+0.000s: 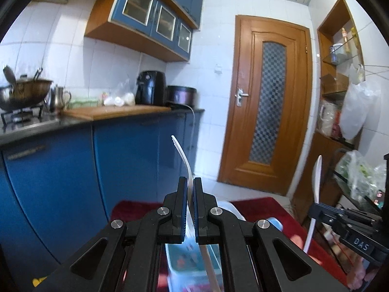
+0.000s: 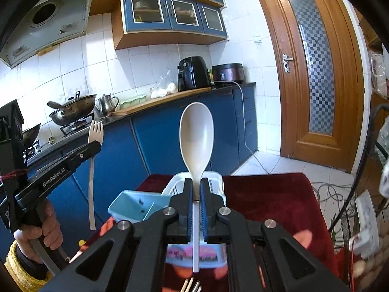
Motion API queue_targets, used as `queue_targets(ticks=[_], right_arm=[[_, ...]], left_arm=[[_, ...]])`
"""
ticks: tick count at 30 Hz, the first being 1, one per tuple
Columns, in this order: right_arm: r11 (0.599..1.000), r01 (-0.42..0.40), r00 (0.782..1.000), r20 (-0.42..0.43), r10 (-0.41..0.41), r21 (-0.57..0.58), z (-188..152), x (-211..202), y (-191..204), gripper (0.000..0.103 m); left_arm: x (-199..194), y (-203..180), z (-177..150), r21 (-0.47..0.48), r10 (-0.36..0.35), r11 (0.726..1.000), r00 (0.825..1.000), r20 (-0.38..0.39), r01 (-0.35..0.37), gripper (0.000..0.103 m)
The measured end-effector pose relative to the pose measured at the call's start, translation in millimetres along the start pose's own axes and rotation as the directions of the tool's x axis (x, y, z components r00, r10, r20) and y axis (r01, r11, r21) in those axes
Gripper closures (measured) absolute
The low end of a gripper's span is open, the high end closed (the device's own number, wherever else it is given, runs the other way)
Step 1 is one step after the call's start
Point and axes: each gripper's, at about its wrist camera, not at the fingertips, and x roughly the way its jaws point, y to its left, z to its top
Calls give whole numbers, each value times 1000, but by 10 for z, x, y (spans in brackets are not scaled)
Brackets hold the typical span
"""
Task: Organize utensils
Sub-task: 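Lower the spoon and fork into the blue holder and open both tools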
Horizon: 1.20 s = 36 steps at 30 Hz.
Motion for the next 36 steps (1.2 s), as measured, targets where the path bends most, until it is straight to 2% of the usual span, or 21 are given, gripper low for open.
queue_targets(ticks=[8, 13, 25, 36], right_arm=[[1000, 24, 999, 28, -24, -15, 94, 315, -40, 96], [999, 28, 999, 31, -27, -34, 36, 490, -44, 96], [996, 40, 999, 5, -40, -80, -214, 705, -49, 96], [993, 55, 998, -13, -57, -100, -313, 726, -36, 95]], left_arm=[[365, 41, -5, 28, 82, 996, 994, 70, -84, 99], [542, 52, -179, 38, 111, 993, 991, 71, -114, 99], [645, 12, -620, 54, 109, 992, 993, 42, -111, 99], [606, -23, -740, 73, 94, 993, 996, 7, -94, 99]])
